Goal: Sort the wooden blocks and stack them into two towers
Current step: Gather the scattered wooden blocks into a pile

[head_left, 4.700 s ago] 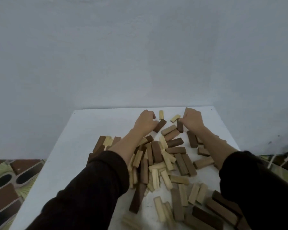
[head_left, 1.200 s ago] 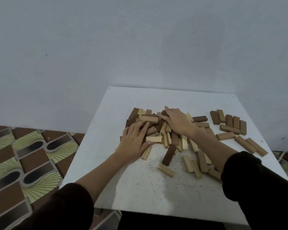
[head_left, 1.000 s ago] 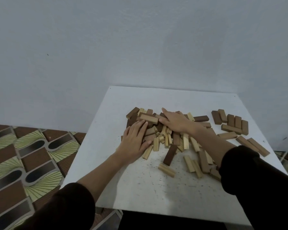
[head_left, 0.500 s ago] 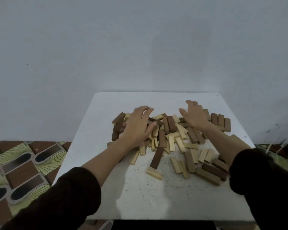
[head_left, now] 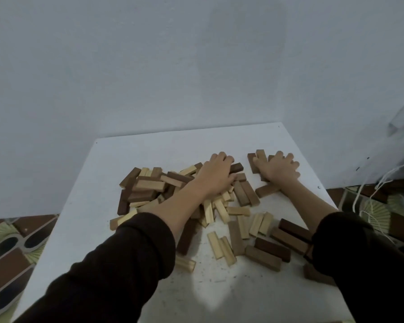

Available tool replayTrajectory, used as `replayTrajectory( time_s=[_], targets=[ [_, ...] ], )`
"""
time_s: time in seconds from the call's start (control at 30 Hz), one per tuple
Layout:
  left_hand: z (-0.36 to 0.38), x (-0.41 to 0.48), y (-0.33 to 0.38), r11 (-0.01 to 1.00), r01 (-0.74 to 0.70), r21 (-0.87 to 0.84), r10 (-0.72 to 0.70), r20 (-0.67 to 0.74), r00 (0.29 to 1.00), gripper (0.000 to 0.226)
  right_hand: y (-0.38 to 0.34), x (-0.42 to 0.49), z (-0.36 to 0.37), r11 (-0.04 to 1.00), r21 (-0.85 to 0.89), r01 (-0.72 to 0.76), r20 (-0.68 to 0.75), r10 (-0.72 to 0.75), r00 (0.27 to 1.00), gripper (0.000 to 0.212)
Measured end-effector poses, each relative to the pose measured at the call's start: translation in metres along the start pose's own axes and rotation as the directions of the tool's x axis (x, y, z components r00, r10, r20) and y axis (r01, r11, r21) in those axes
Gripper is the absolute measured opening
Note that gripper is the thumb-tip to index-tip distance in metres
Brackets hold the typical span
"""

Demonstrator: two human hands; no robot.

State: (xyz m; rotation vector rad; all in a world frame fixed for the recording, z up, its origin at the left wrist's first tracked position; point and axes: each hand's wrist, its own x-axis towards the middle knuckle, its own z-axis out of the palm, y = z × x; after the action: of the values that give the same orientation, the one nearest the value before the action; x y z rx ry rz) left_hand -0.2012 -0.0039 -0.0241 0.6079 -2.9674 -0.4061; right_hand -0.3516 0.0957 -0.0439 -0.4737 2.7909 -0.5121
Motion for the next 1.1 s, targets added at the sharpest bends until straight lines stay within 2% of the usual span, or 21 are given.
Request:
replayTrajectory(
  time_s=[0.17, 0.53, 0.63, 0.7, 0.83, 1.1],
  targets=[
    [0.005, 0.009, -0.003, 1.000, 0.025, -0.018, -0.025, 0.005, 1.000, 0.040, -0.015, 0.005, 0.008, 0.985, -0.123, 0.120, -0.001, -0.121, 0.993, 0.082],
    [-0.013, 0.016, -0.027, 0.994, 0.072, -0.082, -0.075, -0.028, 0.997, 0.039, -0.025, 0.012, 0.015, 0.964, -0.192, 0.186, 0.014, -0.187, 0.982, 0.080],
    [-0.017, 0.015, -0.033, 0.991, 0.084, -0.107, -0.089, -0.039, 0.995, 0.040, -0.024, 0.012, 0.018, 0.963, -0.205, 0.172, 0.030, -0.170, 0.985, 0.100],
    [-0.020, 0.015, -0.036, 0.989, 0.089, -0.122, -0.095, -0.047, 0.994, 0.039, -0.026, 0.010, 0.017, 0.972, -0.187, 0.144, -0.002, -0.147, 0.989, 0.105],
    [-0.025, 0.012, -0.042, 0.984, 0.106, -0.146, -0.116, -0.062, 0.991, 0.039, -0.028, 0.006, 0.020, 0.987, -0.142, 0.080, -0.046, -0.088, 0.995, 0.103],
    [-0.029, 0.006, -0.052, 0.980, 0.113, -0.165, -0.127, -0.075, 0.989, 0.037, -0.042, 0.013, 0.020, 0.998, -0.038, -0.059, 0.001, 0.059, 0.998, 0.098]
  ],
)
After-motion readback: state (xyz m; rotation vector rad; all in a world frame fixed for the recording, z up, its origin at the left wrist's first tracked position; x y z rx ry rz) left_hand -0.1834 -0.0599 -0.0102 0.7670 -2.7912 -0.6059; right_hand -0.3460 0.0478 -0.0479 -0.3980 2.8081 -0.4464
